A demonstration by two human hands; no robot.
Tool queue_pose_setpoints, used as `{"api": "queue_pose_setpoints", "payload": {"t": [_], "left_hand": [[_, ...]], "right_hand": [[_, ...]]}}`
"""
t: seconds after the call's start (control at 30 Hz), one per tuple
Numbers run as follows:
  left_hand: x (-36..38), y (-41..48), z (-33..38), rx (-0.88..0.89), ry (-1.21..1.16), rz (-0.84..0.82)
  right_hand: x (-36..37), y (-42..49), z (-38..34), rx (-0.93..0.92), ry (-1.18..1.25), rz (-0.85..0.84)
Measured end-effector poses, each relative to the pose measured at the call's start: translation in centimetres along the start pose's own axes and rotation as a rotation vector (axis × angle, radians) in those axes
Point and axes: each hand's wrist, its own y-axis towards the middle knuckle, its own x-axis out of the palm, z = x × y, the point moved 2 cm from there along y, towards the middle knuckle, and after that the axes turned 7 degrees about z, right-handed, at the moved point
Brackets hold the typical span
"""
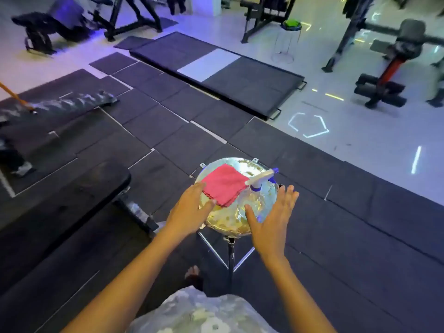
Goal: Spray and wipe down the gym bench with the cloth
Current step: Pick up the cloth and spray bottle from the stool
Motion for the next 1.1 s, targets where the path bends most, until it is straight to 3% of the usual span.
{"api": "queue_pose_setpoints", "payload": {"t": [0.2,0.43,0.63,0.73,0.83,0.93,1.1], "left_hand": [[1.7,6.6,-2.2,-0.219,0.005,-0.01],[4.9,13.4,-5.0,-0.273,0.024,-0.096],[7.5,17.3,-7.3,-0.29,0.127,-0.154],[8.2,18.4,-7.6,-0.394,0.105,-0.184],[8.7,19.2,-7.2,-0.474,-0.079,-0.234],[8.5,19.0,-6.5,-0.618,-0.442,-0.276],[5.8,16.2,-5.6,-0.892,-0.979,-0.313]], "right_hand": [[4.1,4.1,1.5,0.25,0.103,-0.052],[7.8,6.5,2.8,0.387,0.143,0.072],[8.9,8.0,3.1,0.375,0.16,0.176],[9.0,8.6,2.8,0.341,0.137,0.245],[8.8,9.1,2.3,0.311,0.082,0.24],[8.5,9.0,2.1,0.244,0.042,0.206],[8.0,7.8,0.8,0.263,0.193,0.029]]}}
